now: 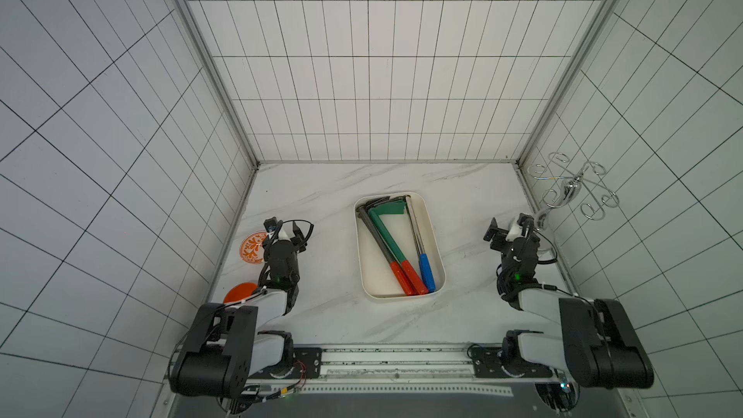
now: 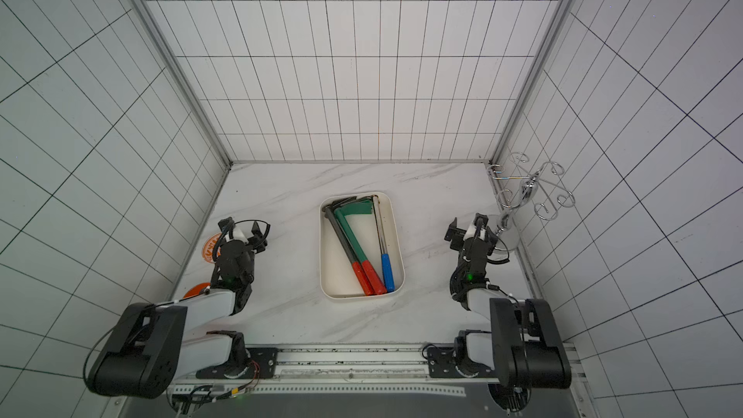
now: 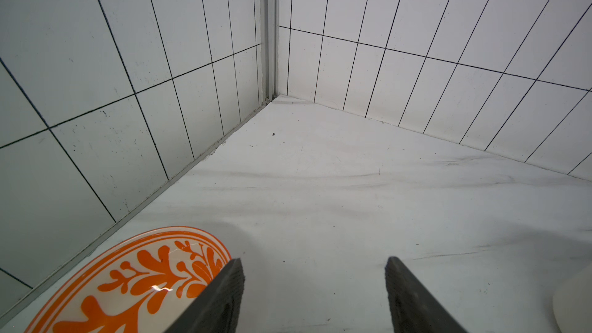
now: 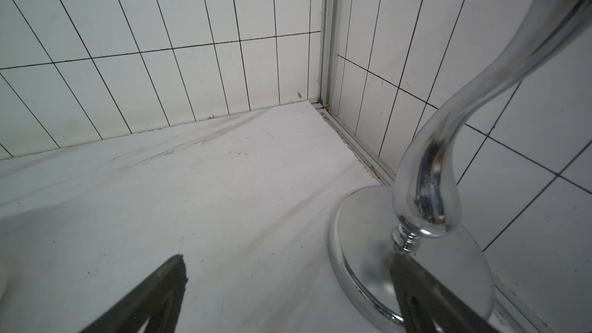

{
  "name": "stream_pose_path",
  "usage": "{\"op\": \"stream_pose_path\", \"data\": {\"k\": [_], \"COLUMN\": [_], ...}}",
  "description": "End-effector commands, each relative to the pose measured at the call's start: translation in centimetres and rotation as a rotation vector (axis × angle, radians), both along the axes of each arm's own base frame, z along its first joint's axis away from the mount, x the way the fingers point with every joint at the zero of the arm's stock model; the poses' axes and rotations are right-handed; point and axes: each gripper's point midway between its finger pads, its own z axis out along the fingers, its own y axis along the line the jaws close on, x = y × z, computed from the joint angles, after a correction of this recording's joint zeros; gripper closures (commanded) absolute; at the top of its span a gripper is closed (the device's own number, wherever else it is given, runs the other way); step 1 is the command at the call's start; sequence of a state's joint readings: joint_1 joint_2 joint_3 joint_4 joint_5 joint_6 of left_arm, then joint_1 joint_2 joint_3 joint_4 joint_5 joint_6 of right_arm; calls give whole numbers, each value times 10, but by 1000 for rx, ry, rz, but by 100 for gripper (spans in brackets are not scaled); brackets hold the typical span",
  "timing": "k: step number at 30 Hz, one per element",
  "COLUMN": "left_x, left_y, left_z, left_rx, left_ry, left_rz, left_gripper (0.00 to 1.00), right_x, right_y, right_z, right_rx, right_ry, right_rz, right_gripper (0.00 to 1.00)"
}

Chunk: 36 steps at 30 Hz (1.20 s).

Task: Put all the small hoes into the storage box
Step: Reset both arms

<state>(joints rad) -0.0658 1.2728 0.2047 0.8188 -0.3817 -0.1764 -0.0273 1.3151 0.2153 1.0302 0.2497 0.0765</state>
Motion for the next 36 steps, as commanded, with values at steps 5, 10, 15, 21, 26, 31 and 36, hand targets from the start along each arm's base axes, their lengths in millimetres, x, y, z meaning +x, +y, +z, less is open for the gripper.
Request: {"op": "stream_pose_path", "data": {"k": [5,10,15,21,26,31,36], "left_x": [24,35,49,53,53,54,56], "left_y": [5,-15,-32,-32,-32,-34,-38], "left_z": [16,7,0,-5,-6,-6,-7], "left_rx": [38,71,119,109,114,125,141], "left_ry": [-96,-49,-62,1,10,18,30], "left_rz": [-8,-131,-209,-208,-199,-203,-201], "left_gripper": [27,27,2,3,3,3,3], "right_x": [7,16,22,32,32,31,31], "right_y": [3,15,21,34,34,34,34], "right_z": [4,-6,-9,-14,-14,-13,-13], "right_rx": [5,-20,-27,-48,-47,-49,-49], "right_ry": [-100,-75,-50,-5,-5,-12,-11], "right_rz": [61,137,180,260,260,261,260], "right_gripper": [0,0,0,0,0,0,0]}}
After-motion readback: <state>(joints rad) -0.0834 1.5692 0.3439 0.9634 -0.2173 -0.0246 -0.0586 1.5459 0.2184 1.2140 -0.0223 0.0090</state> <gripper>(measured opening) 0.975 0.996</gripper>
